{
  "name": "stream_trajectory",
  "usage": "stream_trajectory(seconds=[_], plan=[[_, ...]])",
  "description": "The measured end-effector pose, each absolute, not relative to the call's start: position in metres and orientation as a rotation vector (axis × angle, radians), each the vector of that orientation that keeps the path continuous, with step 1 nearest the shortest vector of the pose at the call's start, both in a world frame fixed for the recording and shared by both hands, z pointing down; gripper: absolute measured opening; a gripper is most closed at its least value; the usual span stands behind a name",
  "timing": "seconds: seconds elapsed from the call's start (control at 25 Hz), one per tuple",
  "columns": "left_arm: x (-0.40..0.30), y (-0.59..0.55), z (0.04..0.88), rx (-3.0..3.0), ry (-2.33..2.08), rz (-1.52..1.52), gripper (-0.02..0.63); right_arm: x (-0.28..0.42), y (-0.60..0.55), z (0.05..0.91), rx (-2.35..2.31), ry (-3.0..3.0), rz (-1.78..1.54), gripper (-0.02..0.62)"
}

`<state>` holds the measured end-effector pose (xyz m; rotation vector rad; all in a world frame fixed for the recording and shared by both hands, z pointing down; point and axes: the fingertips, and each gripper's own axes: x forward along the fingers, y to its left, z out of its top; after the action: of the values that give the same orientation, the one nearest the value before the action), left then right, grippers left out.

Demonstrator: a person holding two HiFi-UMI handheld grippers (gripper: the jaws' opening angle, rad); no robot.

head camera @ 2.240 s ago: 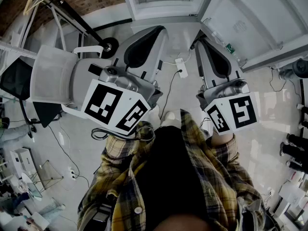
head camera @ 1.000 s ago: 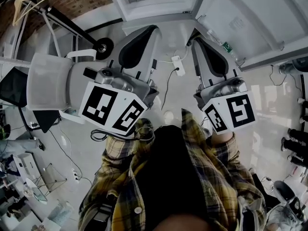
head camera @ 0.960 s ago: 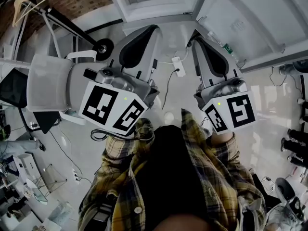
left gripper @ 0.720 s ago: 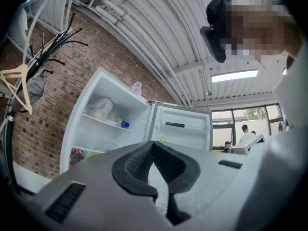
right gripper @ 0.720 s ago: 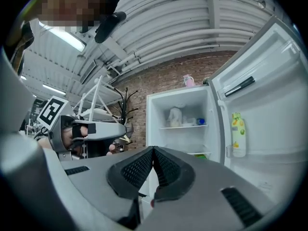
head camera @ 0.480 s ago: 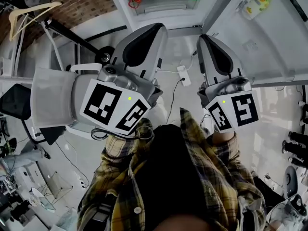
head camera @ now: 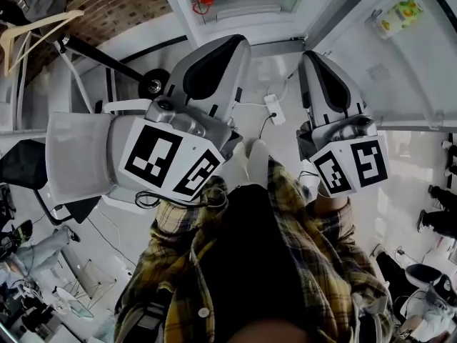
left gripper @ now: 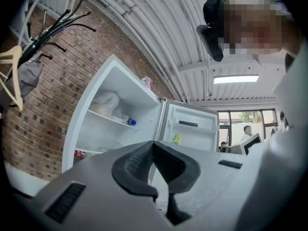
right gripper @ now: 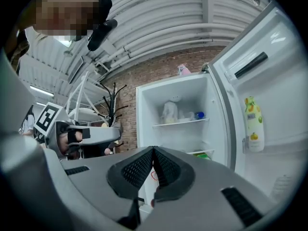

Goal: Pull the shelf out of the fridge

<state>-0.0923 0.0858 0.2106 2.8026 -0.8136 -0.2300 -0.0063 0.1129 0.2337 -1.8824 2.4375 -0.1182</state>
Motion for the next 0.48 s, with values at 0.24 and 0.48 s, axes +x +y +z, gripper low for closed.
stream_trajectory(seconds=[0.24, 0.48], plan=[[-0.088, 0.071, 0.218, 2.781, -0.787, -0.223, 0.003, -0.002, 0.102, 0.242, -1.905, 2.433, -0.161, 0.017], [-0.078, 0.049, 0.214, 2.793, -0.792, -0.237, 0.003, 0.012, 0.079, 0.239, -1.911, 2.432, -0.14, 0.017]])
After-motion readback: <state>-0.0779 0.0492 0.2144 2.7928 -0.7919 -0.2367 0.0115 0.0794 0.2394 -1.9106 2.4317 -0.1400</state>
